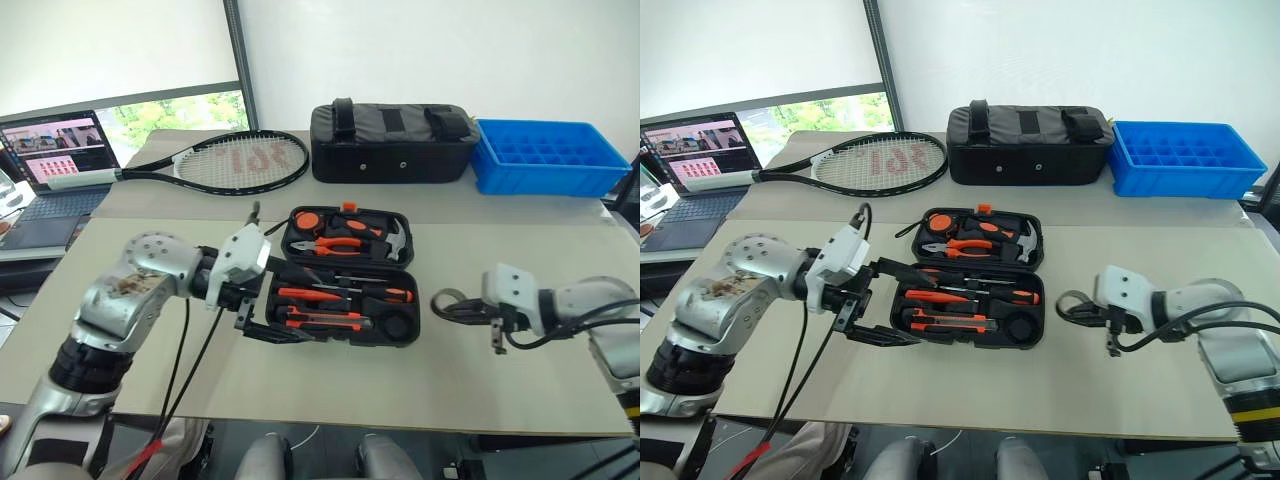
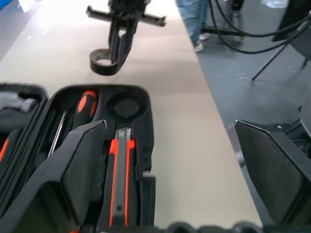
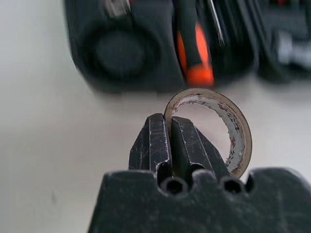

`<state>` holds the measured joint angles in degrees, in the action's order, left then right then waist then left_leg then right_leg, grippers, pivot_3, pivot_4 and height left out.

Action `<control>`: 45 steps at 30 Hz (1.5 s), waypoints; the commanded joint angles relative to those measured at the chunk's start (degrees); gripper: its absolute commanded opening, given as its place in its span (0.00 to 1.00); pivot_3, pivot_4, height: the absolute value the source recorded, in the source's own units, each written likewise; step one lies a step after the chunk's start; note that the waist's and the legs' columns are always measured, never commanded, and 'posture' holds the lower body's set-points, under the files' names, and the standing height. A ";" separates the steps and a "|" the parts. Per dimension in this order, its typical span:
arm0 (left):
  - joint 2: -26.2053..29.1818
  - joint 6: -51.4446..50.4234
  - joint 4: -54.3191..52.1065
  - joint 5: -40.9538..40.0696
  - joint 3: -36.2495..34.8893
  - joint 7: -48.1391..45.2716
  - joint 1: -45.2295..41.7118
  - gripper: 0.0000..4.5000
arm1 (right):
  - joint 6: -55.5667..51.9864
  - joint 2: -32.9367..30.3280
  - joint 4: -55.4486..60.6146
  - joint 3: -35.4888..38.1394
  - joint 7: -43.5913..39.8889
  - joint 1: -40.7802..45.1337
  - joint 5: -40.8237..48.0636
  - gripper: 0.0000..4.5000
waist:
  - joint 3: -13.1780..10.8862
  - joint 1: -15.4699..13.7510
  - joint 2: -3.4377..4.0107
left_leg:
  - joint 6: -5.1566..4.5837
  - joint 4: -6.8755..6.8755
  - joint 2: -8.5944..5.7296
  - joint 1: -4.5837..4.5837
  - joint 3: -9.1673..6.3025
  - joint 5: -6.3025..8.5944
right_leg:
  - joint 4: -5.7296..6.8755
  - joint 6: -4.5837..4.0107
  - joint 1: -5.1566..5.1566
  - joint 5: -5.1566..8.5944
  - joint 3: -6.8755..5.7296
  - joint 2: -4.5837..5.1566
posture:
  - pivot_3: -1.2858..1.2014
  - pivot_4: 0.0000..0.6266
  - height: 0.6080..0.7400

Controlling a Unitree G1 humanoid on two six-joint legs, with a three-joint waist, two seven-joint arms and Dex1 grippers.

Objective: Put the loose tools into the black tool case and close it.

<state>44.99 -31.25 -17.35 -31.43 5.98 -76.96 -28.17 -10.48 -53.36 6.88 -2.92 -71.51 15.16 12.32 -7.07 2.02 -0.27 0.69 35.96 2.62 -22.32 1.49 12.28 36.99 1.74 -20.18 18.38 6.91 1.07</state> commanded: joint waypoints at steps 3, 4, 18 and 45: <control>2.04 -1.82 -4.42 -1.98 -5.19 4.30 3.34 1.00 | -2.83 1.15 5.08 -4.88 -2.12 4.03 0.20 0.01 | 0.00 -0.07 0.00 | 0.00 0.01 -0.01 0.01 0.00 0.00 | -0.01 0.01 0.01 0.01 0.01 0.01 | 0.52 0.24 0.75; 2.30 -2.17 -5.09 -2.10 -5.99 5.03 4.27 1.00 | -3.13 1.22 5.38 -6.40 -2.92 4.80 -0.31 0.01 | -0.01 -0.06 -0.02 | 0.00 0.00 0.00 0.00 0.00 0.00 | -0.02 0.01 0.00 0.00 0.01 0.01 | 0.52 0.24 0.75; 3.99 -2.44 -6.98 -3.30 -8.63 8.19 8.09 1.00 | -5.02 2.24 5.83 -10.78 -5.37 8.15 -0.65 0.69 | -0.02 -0.01 -0.04 | 0.00 -0.04 0.03 0.04 0.01 0.00 | -0.01 -0.03 -0.04 -0.01 -0.02 0.01 | 0.52 0.24 0.75; -16.63 -3.68 78.33 10.07 -8.18 12.06 -32.20 1.00 | -35.52 19.09 -56.09 9.18 20.48 40.63 7.60 0.99 | -0.04 0.43 -0.07 | -0.01 -0.19 -0.08 -0.09 0.03 -0.01 | 0.08 -0.15 -0.32 -0.09 -0.09 0.02 | 0.52 0.24 0.75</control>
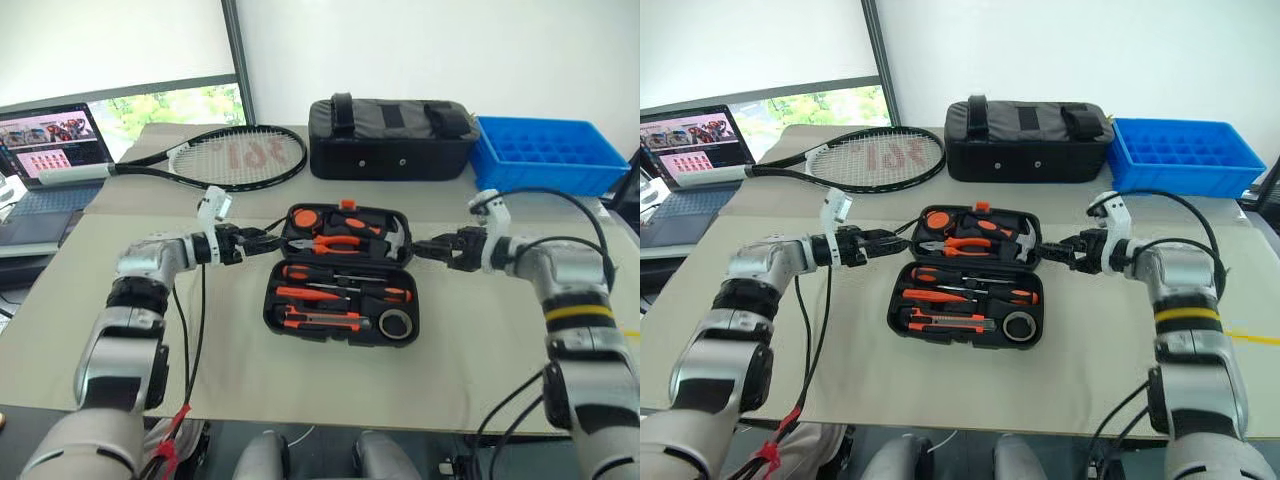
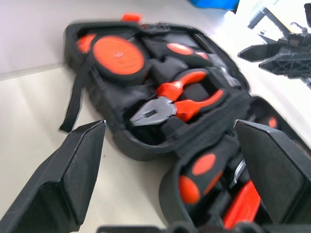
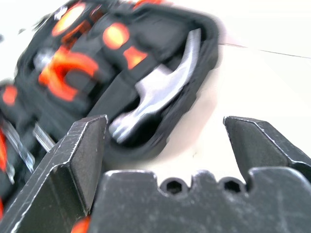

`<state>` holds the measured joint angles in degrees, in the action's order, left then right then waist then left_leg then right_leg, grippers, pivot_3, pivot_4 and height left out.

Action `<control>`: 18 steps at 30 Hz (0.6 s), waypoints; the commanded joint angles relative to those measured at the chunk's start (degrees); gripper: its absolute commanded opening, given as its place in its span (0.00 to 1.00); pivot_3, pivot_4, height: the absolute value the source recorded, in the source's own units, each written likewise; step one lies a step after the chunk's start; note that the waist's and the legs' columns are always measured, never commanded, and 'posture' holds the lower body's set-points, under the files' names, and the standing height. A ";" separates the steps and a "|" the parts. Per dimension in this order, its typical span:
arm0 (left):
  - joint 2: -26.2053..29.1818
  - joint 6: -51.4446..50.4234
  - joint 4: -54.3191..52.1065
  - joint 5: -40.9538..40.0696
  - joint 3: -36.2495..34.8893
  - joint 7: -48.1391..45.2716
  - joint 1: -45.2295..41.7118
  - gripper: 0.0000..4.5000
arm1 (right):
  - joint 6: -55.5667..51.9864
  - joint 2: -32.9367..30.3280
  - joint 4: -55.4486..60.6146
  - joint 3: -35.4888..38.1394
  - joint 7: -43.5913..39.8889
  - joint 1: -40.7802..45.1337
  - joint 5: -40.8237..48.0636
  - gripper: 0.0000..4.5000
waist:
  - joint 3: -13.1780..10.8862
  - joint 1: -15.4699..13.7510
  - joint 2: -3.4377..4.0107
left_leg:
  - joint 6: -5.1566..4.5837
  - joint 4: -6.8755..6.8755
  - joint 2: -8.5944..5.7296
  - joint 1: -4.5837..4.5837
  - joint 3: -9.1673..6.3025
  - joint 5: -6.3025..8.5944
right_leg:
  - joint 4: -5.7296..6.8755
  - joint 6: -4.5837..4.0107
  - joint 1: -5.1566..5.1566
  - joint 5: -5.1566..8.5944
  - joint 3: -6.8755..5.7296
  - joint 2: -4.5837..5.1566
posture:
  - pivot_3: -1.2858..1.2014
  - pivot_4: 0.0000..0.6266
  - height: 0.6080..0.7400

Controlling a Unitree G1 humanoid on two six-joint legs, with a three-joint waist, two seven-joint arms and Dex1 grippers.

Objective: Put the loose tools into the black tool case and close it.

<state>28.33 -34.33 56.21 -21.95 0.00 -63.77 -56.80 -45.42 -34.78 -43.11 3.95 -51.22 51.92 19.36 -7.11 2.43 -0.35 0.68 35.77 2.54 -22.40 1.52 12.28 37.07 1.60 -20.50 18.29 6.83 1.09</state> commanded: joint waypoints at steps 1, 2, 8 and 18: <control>-0.11 -0.64 6.09 0.84 -2.55 -1.34 -4.30 1.00 | -0.41 0.81 -7.92 2.28 0.15 4.85 0.19 0.99 | 0.00 0.06 0.00 | 0.00 0.00 0.00 0.00 0.00 0.00 | 0.02 0.00 0.00 0.00 -0.01 0.00 | 0.52 0.24 0.75; -0.24 -0.96 7.33 1.02 -2.96 -1.61 -4.97 1.00 | 0.57 1.39 -10.08 2.20 0.53 5.71 -0.45 0.93 | 0.00 0.08 0.00 | 0.00 -0.03 0.00 0.00 -0.01 0.00 | 0.02 0.00 0.00 0.00 -0.01 0.00 | 0.52 0.24 0.75; -0.82 -0.98 11.38 2.50 -4.84 -2.12 -7.08 1.00 | 3.92 3.02 -16.63 1.56 -0.35 8.63 -2.81 0.52 | 0.01 0.11 0.02 | 0.00 -0.05 0.03 -0.12 -0.03 0.00 | 0.12 0.00 -0.03 0.00 -0.09 0.00 | 0.52 0.24 0.75; -1.95 -0.04 14.04 4.32 -7.54 -0.68 -8.24 1.00 | 5.07 4.17 -16.55 2.22 -3.14 9.02 -3.42 0.01 | 0.03 0.26 0.05 | 0.00 -0.01 0.02 -0.16 -0.08 0.00 | 0.11 0.02 -0.04 0.00 -0.18 0.03 | 0.52 0.24 0.75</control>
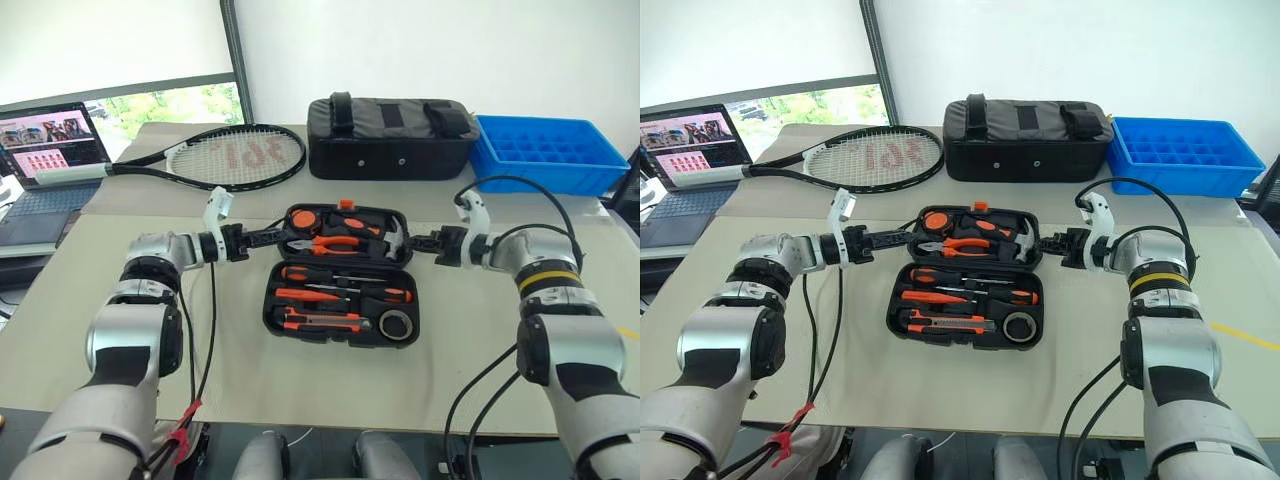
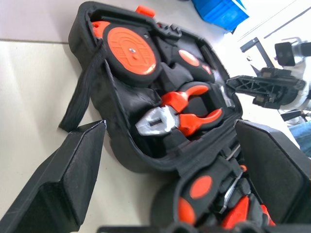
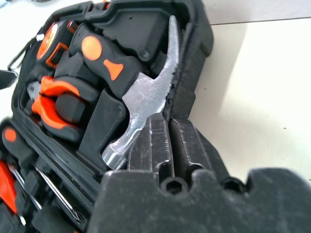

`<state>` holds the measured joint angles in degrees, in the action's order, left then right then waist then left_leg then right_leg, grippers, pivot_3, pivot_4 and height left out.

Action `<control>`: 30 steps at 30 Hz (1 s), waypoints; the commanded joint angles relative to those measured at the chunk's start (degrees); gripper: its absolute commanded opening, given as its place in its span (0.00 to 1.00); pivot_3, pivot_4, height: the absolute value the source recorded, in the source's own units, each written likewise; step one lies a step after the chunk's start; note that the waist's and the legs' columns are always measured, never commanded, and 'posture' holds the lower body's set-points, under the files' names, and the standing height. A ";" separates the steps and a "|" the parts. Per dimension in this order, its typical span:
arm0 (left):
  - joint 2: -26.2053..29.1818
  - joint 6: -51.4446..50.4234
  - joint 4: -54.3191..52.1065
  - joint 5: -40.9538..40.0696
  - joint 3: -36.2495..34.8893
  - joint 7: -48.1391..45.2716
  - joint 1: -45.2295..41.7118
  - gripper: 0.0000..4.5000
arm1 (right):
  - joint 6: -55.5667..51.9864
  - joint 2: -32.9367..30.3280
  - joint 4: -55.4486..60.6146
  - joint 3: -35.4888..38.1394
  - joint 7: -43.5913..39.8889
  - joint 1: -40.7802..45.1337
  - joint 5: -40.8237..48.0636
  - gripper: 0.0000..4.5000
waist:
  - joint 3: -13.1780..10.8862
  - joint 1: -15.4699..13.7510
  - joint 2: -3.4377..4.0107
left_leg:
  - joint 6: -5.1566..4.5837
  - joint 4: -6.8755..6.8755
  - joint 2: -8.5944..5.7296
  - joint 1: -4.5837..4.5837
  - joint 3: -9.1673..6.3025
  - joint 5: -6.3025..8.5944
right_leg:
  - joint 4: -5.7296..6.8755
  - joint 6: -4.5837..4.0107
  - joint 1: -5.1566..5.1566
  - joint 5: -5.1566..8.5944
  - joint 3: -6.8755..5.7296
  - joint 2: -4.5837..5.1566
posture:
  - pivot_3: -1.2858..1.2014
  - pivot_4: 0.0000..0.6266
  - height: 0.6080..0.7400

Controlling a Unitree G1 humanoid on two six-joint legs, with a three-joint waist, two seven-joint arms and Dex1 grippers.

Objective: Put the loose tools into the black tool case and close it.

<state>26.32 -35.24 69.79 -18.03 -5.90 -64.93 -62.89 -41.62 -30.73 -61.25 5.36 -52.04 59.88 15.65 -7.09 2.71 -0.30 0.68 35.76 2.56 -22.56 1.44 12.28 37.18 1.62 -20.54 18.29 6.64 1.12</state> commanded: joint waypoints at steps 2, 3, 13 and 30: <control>-0.19 1.23 0.94 0.78 -1.96 1.01 -2.31 1.00 | 0.94 0.10 2.55 0.65 -3.51 0.73 0.49 0.01 | 0.00 -0.06 0.00 | 0.00 -0.01 0.00 -0.01 -0.02 0.00 | 0.01 0.00 0.00 0.00 -0.02 0.00 | 0.52 0.24 0.75; -0.29 1.40 1.16 0.96 -2.14 1.36 -2.38 1.00 | 0.73 0.10 2.92 0.59 -3.85 0.60 0.52 0.01 | 0.00 -0.06 0.00 | 0.00 -0.03 0.00 -0.03 -0.03 0.00 | 0.02 0.00 0.00 0.00 -0.04 0.00 | 0.52 0.24 0.75; -2.54 3.74 2.59 3.73 -2.82 4.56 -2.68 0.39 | 1.13 -0.04 4.12 1.64 -2.71 -0.45 0.15 0.00 | 0.01 -0.09 0.01 | 0.00 -0.03 0.01 -0.17 -0.15 0.00 | 0.04 -0.01 -0.07 -0.01 -0.17 0.01 | 0.52 0.24 0.75; -3.21 12.05 -1.79 4.85 -3.07 -3.76 -1.17 0.01 | 3.84 -0.42 13.92 5.99 -2.93 -5.26 2.39 0.00 | 0.03 -0.43 0.08 | 0.04 0.03 -0.11 -0.38 -0.59 -0.02 | 0.06 -0.01 -0.05 -0.01 -0.71 0.14 | 0.52 0.24 0.75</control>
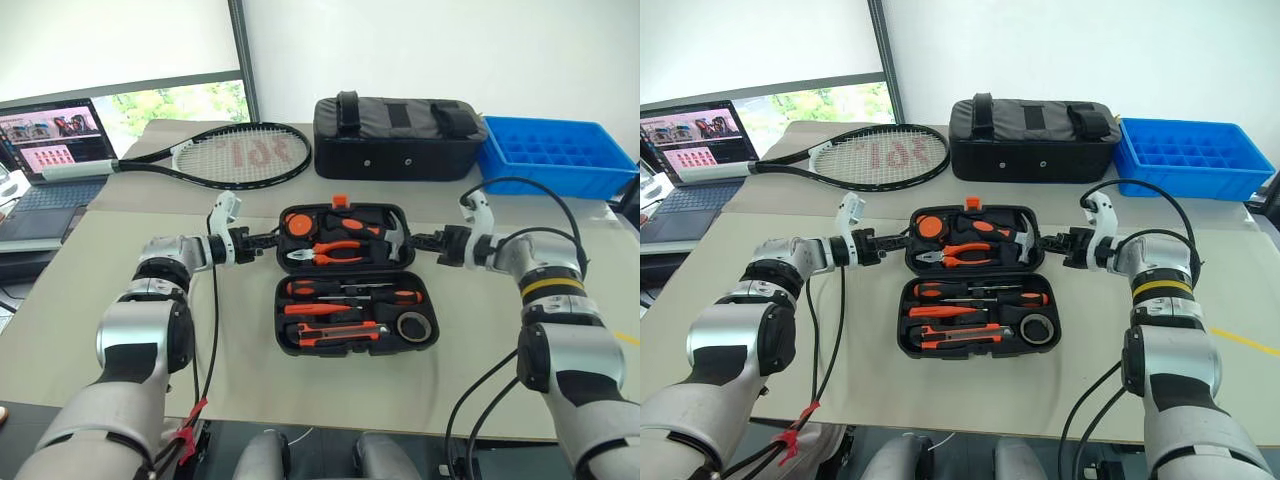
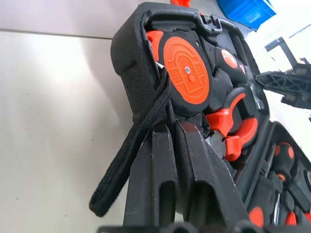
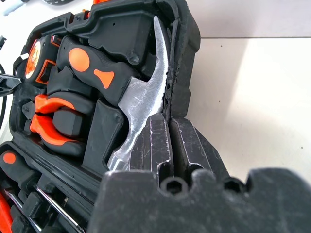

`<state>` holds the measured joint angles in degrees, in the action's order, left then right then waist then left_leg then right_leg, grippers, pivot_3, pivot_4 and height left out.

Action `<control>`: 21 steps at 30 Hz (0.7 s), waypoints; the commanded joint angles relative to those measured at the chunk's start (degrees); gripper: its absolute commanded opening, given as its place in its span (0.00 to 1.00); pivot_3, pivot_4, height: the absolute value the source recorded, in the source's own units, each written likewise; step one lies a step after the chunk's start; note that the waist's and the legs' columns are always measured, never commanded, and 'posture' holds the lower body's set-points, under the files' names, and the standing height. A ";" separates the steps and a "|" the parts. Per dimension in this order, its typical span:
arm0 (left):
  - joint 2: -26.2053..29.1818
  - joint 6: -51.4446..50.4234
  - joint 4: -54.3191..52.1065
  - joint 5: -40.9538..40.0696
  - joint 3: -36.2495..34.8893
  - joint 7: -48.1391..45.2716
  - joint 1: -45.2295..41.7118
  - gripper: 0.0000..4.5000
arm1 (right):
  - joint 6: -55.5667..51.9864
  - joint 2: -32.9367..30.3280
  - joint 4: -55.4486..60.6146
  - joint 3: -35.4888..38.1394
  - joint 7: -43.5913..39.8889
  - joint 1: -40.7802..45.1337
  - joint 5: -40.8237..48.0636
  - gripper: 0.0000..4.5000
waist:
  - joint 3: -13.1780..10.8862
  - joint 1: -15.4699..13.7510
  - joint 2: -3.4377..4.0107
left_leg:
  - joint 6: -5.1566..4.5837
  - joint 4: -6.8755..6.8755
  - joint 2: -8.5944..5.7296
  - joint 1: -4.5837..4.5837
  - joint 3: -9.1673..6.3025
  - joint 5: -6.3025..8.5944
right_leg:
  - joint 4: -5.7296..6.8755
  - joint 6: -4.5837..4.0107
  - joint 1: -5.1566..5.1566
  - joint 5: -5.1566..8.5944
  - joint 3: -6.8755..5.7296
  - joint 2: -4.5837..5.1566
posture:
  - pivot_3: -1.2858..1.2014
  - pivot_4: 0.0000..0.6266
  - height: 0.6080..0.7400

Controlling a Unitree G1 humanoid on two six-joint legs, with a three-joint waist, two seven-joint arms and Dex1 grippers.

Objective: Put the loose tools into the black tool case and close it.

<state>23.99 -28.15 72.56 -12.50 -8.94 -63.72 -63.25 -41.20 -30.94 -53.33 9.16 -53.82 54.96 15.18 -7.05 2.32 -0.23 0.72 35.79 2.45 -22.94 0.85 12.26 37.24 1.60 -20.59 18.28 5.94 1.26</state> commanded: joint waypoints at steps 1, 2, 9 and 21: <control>-0.79 7.19 -5.48 -0.23 0.28 -5.15 -0.45 0.01 | 3.99 -0.28 7.71 2.60 -1.27 -1.25 3.12 0.00 | 0.00 -0.05 0.00 | 0.01 0.00 0.00 -0.01 -0.03 -0.01 | 0.00 0.00 0.00 0.00 -0.08 0.02 | 0.52 0.24 0.75; -0.79 9.52 -6.40 0.21 0.58 -5.10 -0.06 0.01 | 4.45 -0.34 9.15 2.93 -1.37 -2.06 3.39 0.00 | 0.00 -0.06 0.01 | 0.02 0.01 0.00 -0.05 -0.08 -0.01 | 0.00 -0.01 0.00 0.00 -0.19 0.04 | 0.52 0.24 0.75; -0.70 28.71 -17.27 3.51 3.97 -5.32 6.01 0.01 | 14.38 0.19 23.69 4.61 -2.78 -12.09 5.33 0.00 | 0.01 -0.28 0.07 | 0.05 -0.01 0.01 -0.12 -0.26 -0.03 | 0.04 -0.01 0.00 -0.01 -0.36 0.04 | 0.52 0.24 0.75; 2.04 62.63 -22.08 9.85 7.89 0.44 17.49 0.01 | 51.83 0.26 28.58 1.14 -6.15 -25.15 -1.41 0.00 | 0.05 -0.20 0.13 | 0.04 0.09 0.02 0.15 -0.25 -0.03 | -0.08 -0.03 0.25 -0.03 -0.35 0.05 | 0.52 0.24 0.75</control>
<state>25.08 27.74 52.27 -5.10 -2.57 -64.36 -46.37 2.56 -30.18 -26.89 11.52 -58.25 29.44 14.58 -7.01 2.12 -0.10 0.76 35.88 2.47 -22.73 0.61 12.23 37.16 1.58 -20.33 18.25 5.60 1.31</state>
